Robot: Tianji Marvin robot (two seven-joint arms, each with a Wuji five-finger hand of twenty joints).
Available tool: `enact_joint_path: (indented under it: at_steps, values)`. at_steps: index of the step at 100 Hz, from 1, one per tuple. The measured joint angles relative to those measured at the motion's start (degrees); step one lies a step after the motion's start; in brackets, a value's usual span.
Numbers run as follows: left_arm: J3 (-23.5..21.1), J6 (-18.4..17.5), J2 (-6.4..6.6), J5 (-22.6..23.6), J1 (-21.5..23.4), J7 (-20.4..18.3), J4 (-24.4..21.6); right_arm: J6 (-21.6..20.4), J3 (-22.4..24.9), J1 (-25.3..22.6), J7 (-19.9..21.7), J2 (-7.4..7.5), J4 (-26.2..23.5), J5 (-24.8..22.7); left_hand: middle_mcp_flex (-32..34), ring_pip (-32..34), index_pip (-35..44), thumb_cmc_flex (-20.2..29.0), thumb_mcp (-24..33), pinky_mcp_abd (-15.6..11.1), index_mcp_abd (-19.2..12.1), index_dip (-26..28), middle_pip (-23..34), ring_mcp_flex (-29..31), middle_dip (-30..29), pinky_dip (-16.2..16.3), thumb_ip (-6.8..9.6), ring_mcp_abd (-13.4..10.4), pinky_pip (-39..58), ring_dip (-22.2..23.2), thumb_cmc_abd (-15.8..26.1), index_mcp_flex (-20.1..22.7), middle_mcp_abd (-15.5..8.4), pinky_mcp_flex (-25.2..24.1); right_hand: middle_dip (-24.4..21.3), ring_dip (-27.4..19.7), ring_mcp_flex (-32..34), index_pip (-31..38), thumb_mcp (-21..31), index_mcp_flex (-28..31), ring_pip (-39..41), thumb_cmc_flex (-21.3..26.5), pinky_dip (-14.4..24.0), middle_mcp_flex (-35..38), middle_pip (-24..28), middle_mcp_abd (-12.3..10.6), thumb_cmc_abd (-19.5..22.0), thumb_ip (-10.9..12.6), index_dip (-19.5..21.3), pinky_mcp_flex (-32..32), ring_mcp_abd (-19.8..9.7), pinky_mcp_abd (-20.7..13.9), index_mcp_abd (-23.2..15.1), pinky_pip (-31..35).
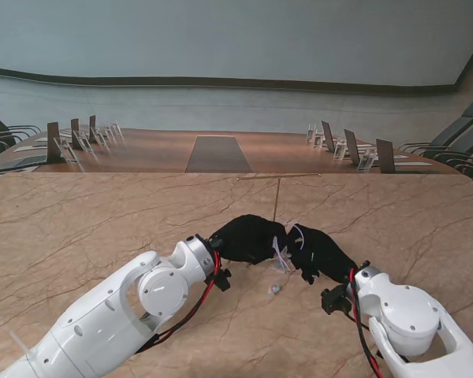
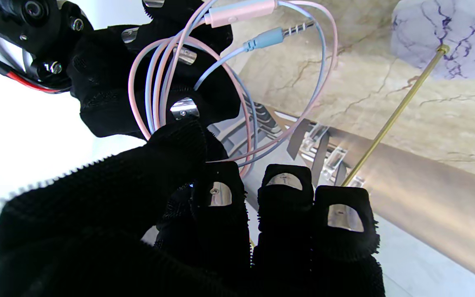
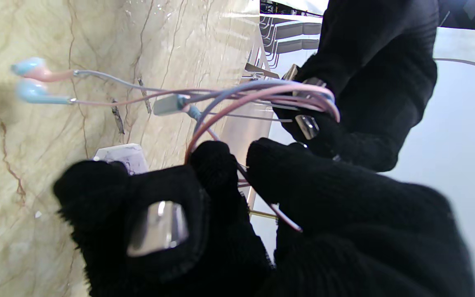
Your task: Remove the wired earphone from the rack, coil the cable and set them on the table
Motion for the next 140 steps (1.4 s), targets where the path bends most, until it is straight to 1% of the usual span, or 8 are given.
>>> enact_joint_path:
  at_steps: [34, 48, 61, 69, 74, 89, 119, 140]
  values:
    - [0.1, -0.1, -0.25, -0.3, 0.2, 0.5, -0.2, 0.9, 0.0, 0.0, 1.2, -0.21, 0.5, 3.8, 0.0, 0.0, 0.0, 0.0, 0.0, 0.0, -0.1, 0.0, 0.0, 0.0, 0.0, 0.1, 0.01, 0.0, 0.0, 0.0, 0.0, 0.0, -0.2, 0.0, 0.0, 0.0, 0.0, 0.0, 0.5, 0.1, 0.0, 0.0, 0.0, 0.0, 0.0, 0.0, 0.0, 0.0, 0.0, 0.0, 0.0, 0.1, 0.6, 0.0]
    - [0.1, -0.2, -0.30, -0.2, 0.2, 0.7, -0.2, 1.0, 0.5, -0.2, 2.2, -0.20, 0.2, 4.2, 0.0, 0.0, 0.0, 0.0, 0.0, 0.0, -0.5, 0.0, 0.0, 0.0, 0.0, 0.6, 0.02, 0.0, 0.0, 0.0, 0.0, 0.0, -0.3, 0.0, 0.0, 0.0, 0.0, -0.1, 0.6, 0.1, 0.0, 0.1, 0.0, 0.0, 0.0, 0.0, 0.0, 0.0, 0.0, 0.0, 0.1, 0.1, 1.2, 0.0]
    - [0.1, -0.3, -0.36, -0.2, 0.2, 0.9, -0.1, 1.3, 0.7, -0.5, 2.4, -0.12, 0.0, 4.3, 0.0, 0.0, 0.0, 0.0, -0.1, 0.0, -0.5, 0.0, 0.0, 0.0, 0.0, 0.6, 0.02, 0.0, -0.1, 0.0, 0.0, 0.0, -0.3, 0.0, 0.0, 0.0, 0.0, -0.4, 0.6, 0.1, 0.0, 0.1, 0.0, 0.0, 0.0, 0.0, 0.0, 0.0, 0.0, 0.1, 0.1, 0.1, 1.2, 0.0]
    - [0.3, -0.4, -0.37, -0.3, 0.2, 0.9, -0.1, 1.5, 0.9, -0.7, 2.4, -0.13, -0.3, 5.4, 0.0, -0.1, 0.0, 0.0, -0.1, 0.0, -0.9, 0.5, 0.0, 0.0, 0.0, 0.6, 0.03, 0.0, -0.1, 0.0, 0.0, -0.1, -0.3, 0.0, 0.0, 0.0, 0.0, -0.4, 1.0, 0.1, 0.0, 0.4, 0.0, 0.2, 0.0, 0.1, 0.0, 0.1, 0.0, 0.1, 0.1, 0.2, 2.8, 0.0]
    - [0.4, -0.5, -0.39, -0.4, 0.1, 1.0, 0.0, 1.5, 1.2, -1.0, 2.8, -0.13, -0.4, 6.0, 0.0, -0.1, 0.0, -0.1, -0.4, 0.0, -1.5, 0.6, 0.0, 0.0, 0.0, 0.6, 0.06, 0.0, -0.1, 0.0, 0.0, -0.1, -0.4, 0.0, 0.0, 0.0, 0.0, -0.5, 1.1, 0.1, 0.0, 0.4, 0.0, 0.2, 0.0, 0.1, 0.0, 0.1, 0.0, 0.1, 0.2, 0.2, 3.1, 0.0]
    - [0.6, -0.6, -0.52, -0.6, -0.1, 1.0, 0.2, 1.4, 1.8, -1.7, 3.4, 0.02, -1.0, 5.4, -0.1, -0.7, -0.1, -0.1, -1.1, 0.0, -2.5, 0.8, 0.0, -0.1, 0.0, 0.6, 0.07, 0.0, -0.6, 0.0, 0.6, -0.6, -0.6, -0.5, 0.0, 0.0, 0.5, -0.5, 1.1, 0.1, 0.0, 0.4, 0.0, 0.7, 0.0, 0.1, 0.0, 0.1, 0.0, 0.6, 0.2, 0.6, 3.2, 0.1]
    - [0.7, -0.4, -0.75, -1.2, 0.0, 1.4, 0.5, 3.1, 0.2, -0.9, 2.1, 0.01, -0.4, 5.5, -0.1, -0.7, -0.5, -0.1, -1.4, -0.1, -2.5, 1.3, -0.1, -0.1, 0.0, 0.6, 0.10, 0.0, -0.7, 0.0, 0.7, -0.6, -0.9, -0.8, 0.0, 0.0, 0.5, -0.5, 1.1, 0.1, 0.0, 0.4, 0.0, 0.7, 0.0, 0.1, 0.1, 0.1, 0.0, 0.6, 0.3, 0.6, 2.6, 0.1]
    - [0.1, -0.4, -0.97, -1.5, 0.3, 2.1, 0.2, 4.1, -0.5, -0.2, 1.6, -0.26, 0.3, 4.5, -0.1, -0.8, -0.6, -0.1, -1.4, -0.1, -2.5, 1.3, -0.1, -0.1, 0.0, 0.7, 0.10, 0.0, -0.7, 0.0, 0.8, -0.6, -0.9, -0.8, 0.0, 0.0, 0.5, -0.5, 1.1, 0.1, 0.0, 0.4, 0.0, 0.7, 0.0, 0.1, 0.1, 0.1, 0.0, 0.6, 0.3, 0.7, 2.6, 0.1]
